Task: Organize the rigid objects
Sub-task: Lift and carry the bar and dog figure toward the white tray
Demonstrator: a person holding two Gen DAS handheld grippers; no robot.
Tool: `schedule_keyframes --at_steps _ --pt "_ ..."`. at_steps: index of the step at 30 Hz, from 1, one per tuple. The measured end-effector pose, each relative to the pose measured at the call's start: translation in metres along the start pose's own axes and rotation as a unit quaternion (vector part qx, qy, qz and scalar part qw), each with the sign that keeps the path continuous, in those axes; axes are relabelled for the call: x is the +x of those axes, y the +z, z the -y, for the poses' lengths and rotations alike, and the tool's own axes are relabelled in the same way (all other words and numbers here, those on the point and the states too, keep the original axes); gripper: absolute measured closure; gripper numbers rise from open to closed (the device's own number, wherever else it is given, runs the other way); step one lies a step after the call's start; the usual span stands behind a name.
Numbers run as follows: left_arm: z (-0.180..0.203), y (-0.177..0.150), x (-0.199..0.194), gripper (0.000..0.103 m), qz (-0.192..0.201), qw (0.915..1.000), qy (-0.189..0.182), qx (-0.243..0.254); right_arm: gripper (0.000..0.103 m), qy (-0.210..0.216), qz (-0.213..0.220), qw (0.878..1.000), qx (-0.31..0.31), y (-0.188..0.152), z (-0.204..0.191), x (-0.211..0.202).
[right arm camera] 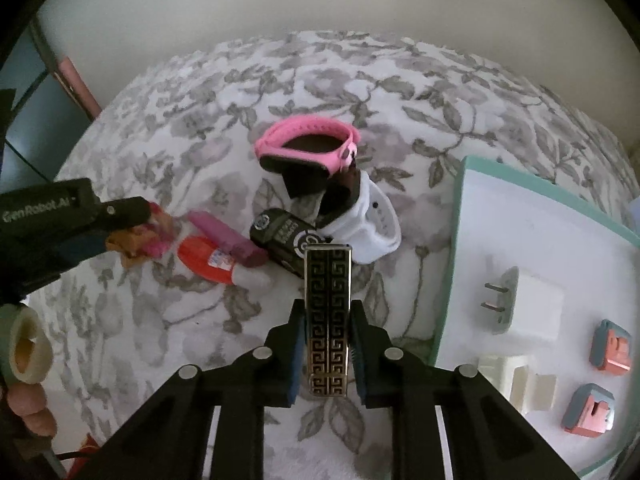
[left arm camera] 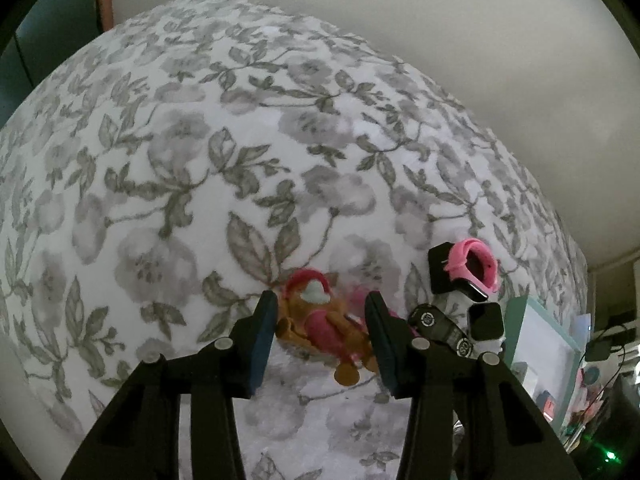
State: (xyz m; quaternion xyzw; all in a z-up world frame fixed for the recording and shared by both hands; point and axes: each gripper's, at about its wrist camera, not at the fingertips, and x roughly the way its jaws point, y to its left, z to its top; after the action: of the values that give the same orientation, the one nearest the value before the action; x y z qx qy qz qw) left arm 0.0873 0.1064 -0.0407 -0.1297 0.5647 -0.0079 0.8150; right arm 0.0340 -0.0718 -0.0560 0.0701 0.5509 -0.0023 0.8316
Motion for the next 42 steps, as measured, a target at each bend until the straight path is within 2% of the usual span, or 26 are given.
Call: schedule_keyframes --at_steps 19,24,29,34,36,39,42 --pt "0.012 -0.005 -0.018 0.057 0.024 0.9994 -0.001 0.023 0.081 0.028 0.021 0.999 0.026 0.000 0.012 -0.019" --pt "0.020 -0.006 -0.032 0.057 0.035 0.9986 -0.029 0.028 0.081 0.034 0.028 0.998 0.035 0.001 0.017 -0.027" --pt "0.055 -0.016 -0.053 0.056 0.058 0.9938 -0.061 0.072 0.081 0.047 0.086 0.993 0.070 0.009 0.040 -0.065" --pt "0.105 -0.040 -0.056 0.056 0.051 0.9853 -0.091 0.135 0.081 -0.021 0.099 0.989 0.111 0.005 0.078 -0.081" --pt "0.126 -0.053 -0.054 0.066 0.043 0.9811 -0.100 0.160 0.081 -0.053 0.093 0.985 0.137 -0.002 0.101 -0.081" --pt "0.159 -0.075 -0.053 0.068 0.038 0.9715 -0.112 0.205 0.081 -0.103 0.077 0.976 0.177 -0.014 0.135 -0.081" --pt "0.192 -0.099 -0.047 0.069 0.030 0.9594 -0.124 0.252 0.081 -0.130 0.063 0.968 0.204 -0.025 0.162 -0.081"
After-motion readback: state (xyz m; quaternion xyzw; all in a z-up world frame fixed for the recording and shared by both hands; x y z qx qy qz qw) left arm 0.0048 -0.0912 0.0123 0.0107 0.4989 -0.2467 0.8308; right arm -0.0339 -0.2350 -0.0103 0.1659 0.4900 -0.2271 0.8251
